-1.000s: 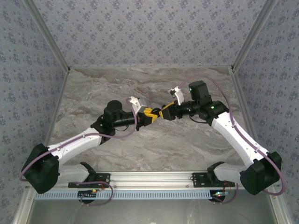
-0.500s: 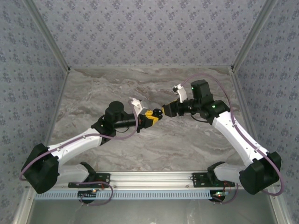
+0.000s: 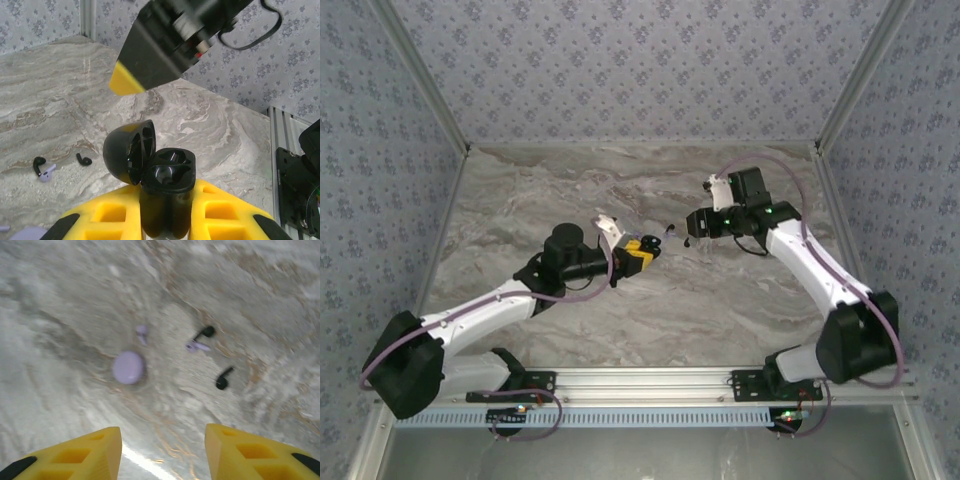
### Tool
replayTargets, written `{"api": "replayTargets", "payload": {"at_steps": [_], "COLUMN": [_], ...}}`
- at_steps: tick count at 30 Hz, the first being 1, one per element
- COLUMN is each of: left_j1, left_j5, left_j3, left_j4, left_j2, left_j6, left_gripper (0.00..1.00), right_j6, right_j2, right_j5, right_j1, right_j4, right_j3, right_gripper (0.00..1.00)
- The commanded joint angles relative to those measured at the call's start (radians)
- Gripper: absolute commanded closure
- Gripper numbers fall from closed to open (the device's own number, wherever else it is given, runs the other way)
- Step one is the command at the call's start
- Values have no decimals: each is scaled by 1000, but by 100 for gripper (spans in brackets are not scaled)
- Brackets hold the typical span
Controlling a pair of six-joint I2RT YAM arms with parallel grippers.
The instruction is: Insert wireless bluetooth earbuds into charging case
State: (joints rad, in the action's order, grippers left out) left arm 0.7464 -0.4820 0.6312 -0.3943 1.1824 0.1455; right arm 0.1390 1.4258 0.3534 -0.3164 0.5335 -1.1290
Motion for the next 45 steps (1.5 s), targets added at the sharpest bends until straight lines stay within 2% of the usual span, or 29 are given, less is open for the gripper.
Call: {"api": "replayTargets", "payload": {"at_steps": [1,9,18,22,35,45], "left_j1": [-5,-4,-5,-3,-4,-4], "left_j5": [22,38,51,59,68,74], "left_j3": [-4,-34,-55,-60,-76,-79], "left_j4": [-3,22,45,52,57,63], "left_j2": [-51,-106,-146,-160,-181,-187], "left_j6": [21,31,38,37,34,35], "left_gripper": [87,87,87,87,87,87], "right_j6": [-19,-39,-51,-69,-108,-88], "right_j2": [71,257,459,541,681,720], "right_j5": [-32,21,-45,-41,-5,-53], "right_j1": [12,13,17,16,9,5], "right_j4": [39,15,61,110,195,211], "right_j3": [-41,-136,-277,-340,-440,-454], "right_gripper": [56,65,81,84,86,86]}}
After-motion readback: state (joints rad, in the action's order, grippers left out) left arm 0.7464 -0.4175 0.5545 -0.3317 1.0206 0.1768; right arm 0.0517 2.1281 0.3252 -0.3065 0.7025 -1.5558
